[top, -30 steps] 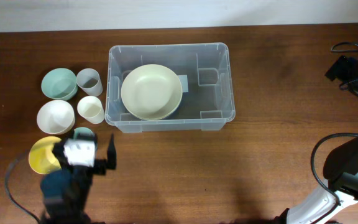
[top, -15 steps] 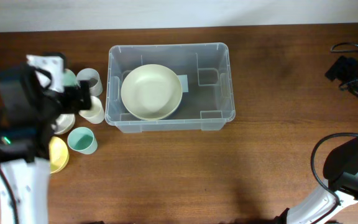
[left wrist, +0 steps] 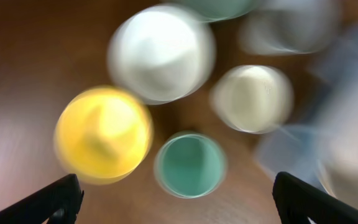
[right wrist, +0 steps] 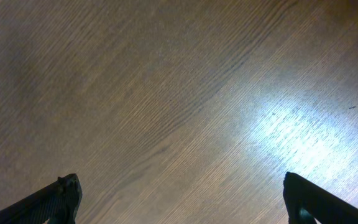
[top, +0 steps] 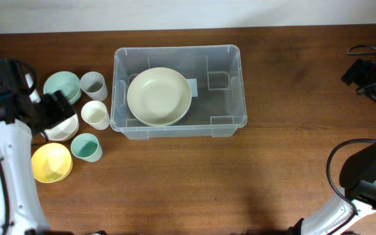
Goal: Pack container
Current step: 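Move the left gripper to the yellow bowl at front left, then grip the yellow bowl rim with the left gripper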
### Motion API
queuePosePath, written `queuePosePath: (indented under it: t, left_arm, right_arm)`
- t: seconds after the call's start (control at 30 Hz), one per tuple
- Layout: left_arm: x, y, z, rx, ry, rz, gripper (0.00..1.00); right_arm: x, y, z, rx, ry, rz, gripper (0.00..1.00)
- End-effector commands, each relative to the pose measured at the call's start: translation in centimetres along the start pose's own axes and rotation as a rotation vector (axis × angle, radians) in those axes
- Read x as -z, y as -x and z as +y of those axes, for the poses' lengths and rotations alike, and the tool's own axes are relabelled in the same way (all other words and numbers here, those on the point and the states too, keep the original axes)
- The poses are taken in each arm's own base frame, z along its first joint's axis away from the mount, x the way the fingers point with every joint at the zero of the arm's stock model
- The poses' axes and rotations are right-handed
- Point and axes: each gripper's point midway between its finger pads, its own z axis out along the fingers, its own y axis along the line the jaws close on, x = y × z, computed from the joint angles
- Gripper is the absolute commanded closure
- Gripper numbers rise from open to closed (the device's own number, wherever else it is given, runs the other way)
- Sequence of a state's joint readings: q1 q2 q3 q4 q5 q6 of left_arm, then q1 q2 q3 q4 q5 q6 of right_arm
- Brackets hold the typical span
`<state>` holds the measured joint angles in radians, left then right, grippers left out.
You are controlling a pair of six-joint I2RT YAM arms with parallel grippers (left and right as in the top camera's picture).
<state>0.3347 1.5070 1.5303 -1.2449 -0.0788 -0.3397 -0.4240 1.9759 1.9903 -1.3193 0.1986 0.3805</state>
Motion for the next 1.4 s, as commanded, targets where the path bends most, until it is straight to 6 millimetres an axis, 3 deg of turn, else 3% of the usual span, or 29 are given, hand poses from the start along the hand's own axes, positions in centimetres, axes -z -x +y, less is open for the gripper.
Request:
queuePosePath:
  t: [0.0, 0.27, 0.5, 0.73, 0.9, 1.1, 1.37]
  left_arm:
    - [-0.8, 0.9, 4.6, 0.362, 0.187, -0.031, 0.0]
    - [-3.7, -1.6, 6.5, 0.427, 0.267, 0.135, 0.0]
    - [-7.1, -3.6, 8.0, 0.567, 0.317, 0.156, 0.0]
    - [-9.4, -8.0, 10.8, 0.685, 0.4, 0.26, 0.0]
    - [-10.4, -9.9, 11.7, 0.703, 0.426, 0.301, 0.0]
    - [-12.0, -10.7, 11.9, 0.709, 0.422, 0.292, 0.0]
    - [-13.2, -9.1, 11.8, 0.723, 0.382, 0.212, 0.0]
  right_arm:
    - [-0.6, -0.1, -0.3, 0.008, -0.022, 0.01, 0.01]
    - [-0.6, -0.1, -0.3, 0.009, -0.022, 0.01, 0.01]
    - [-0.6, -0.1, -0.3, 0.009, -0.021, 0.01, 0.01]
    - [-0.6, -0.1, -0.3, 0.009, -0.022, 0.01, 0.01]
    - [-0.6, -0.1, -0.3, 0.009, -0.022, 0.01, 0.01]
    - [-0.6, -0.1, -0.3, 0.009, -0.022, 0.01, 0.01]
    - [-0.6, -0.1, -0.3, 0.009, -0.021, 0.01, 0.01]
